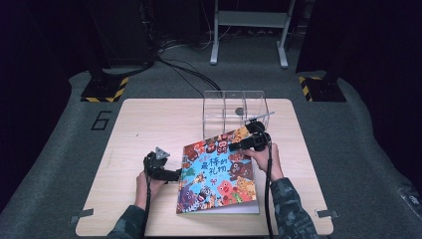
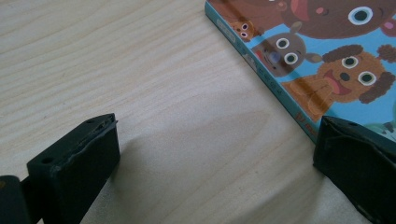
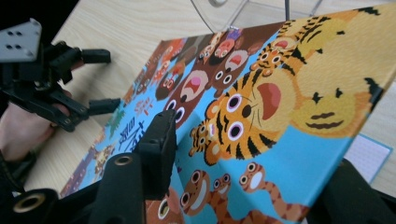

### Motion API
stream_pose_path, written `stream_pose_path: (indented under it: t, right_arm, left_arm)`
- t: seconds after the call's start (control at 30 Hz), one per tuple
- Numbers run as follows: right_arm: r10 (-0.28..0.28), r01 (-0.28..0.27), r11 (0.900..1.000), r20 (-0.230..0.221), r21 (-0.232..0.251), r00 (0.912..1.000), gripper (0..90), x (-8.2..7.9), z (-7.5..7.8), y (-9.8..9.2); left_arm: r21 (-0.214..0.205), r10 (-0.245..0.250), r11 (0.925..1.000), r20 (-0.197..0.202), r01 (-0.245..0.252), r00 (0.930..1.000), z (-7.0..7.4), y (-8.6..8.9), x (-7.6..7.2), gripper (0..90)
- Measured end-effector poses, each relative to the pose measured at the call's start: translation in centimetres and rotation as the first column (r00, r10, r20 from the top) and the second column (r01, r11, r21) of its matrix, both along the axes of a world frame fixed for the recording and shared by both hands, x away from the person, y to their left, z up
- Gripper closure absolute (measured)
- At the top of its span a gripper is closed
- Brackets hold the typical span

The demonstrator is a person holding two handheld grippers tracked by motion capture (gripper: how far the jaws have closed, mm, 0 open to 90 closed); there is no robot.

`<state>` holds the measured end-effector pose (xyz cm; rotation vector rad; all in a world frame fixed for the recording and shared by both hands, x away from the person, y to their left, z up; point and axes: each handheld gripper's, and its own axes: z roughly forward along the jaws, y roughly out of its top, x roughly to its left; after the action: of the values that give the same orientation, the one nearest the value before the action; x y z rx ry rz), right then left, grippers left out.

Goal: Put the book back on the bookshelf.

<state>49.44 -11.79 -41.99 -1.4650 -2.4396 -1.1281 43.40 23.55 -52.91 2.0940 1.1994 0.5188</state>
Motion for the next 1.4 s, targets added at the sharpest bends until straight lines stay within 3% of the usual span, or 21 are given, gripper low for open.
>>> stream_pose_path:
  t: [0.2, 0.43, 0.53, 0.67, 0.7, 0.83, 0.93, 1.13, 1.17, 1.27, 1.33, 1.4]
  right_arm:
    - [-0.003, 0.002, 0.9997, 0.038, 0.026, 0.9993, 56.4, -0.2, 0.5, -0.2]
    - [-0.010, 0.009, 0.9986, 0.025, 0.051, 0.9996, 59.8, -0.7, 0.5, -1.2]
    - [-0.006, 0.005, 0.9979, 0.015, 0.064, 0.9999, 60.6, -0.7, 0.3, -1.7]
    - [-0.004, 0.003, 0.9975, 0.012, 0.071, 0.9999, 60.9, -0.8, 0.1, -2.1]
    - [0.003, -0.005, 0.9978, 0.018, 0.067, 0.9998, 60.9, -0.8, 0.2, -2.3]
    - [-0.010, 0.010, 0.9975, -0.001, 0.070, 1.0000, 60.8, -0.9, 0.3, -2.5]
    - [-0.005, 0.004, 0.9978, 0.014, 0.066, 0.9999, 60.7, -0.9, 0.3, -2.7]
    - [-0.004, 0.003, 0.9993, 0.027, 0.037, 0.9996, 59.1, -0.9, 0.8, -2.4]
    - [-0.004, 0.004, 0.9995, 0.025, 0.032, 0.9997, 59.1, -0.9, 1.0, -2.3]
    - [0.000, -0.001, 0.9998, 0.036, 0.019, 0.9994, 58.8, -0.8, 1.3, -2.0]
    - [0.001, -0.001, 1.0000, 0.031, 0.008, 0.9995, 58.6, -0.6, 1.6, -1.9]
    - [-0.006, 0.006, 1.0000, 0.025, -0.004, 0.9997, 58.4, -0.4, 1.8, -1.7]
  left_arm:
    - [-0.005, -0.003, 1.0000, 0.008, 0.003, 1.0000, -0.1, -0.4, 0.0, 0.4]
    - [-0.009, -0.027, 0.9996, -0.004, 0.027, 0.9996, 0.0, -1.0, -0.1, 0.5]
    - [-0.042, -0.032, 0.9986, -0.010, 0.031, 0.9994, 0.1, -1.1, -0.1, 0.4]
    - [-0.043, -0.039, 0.9983, 0.002, 0.039, 0.9992, 0.5, -1.4, -0.2, 0.2]
    - [-0.061, -0.029, 0.9977, 0.012, 0.030, 0.9995, 0.4, -1.7, -0.2, 0.2]
    - [-0.062, -0.038, 0.9974, 0.007, 0.038, 0.9993, 0.3, -1.9, -0.1, 0.4]
    - [-0.057, -0.055, 0.9969, -0.004, 0.054, 0.9985, 0.4, -1.8, 0.0, 0.4]
    - [-0.110, -0.034, 0.9933, -0.009, 0.033, 0.9994, 0.0, -1.9, 0.0, 0.6]
    - [-0.102, -0.048, 0.9938, -0.023, 0.045, 0.9986, 0.1, -1.8, 0.0, 0.7]
    - [-0.104, -0.046, 0.9936, -0.005, 0.045, 0.9989, 0.0, -1.9, 0.1, 0.7]
    - [-0.105, -0.050, 0.9933, -0.023, 0.047, 0.9985, 0.1, -1.9, 0.1, 0.7]
    - [-0.110, -0.051, 0.9927, -0.018, 0.049, 0.9985, 0.1, -2.1, 0.1, 0.7]
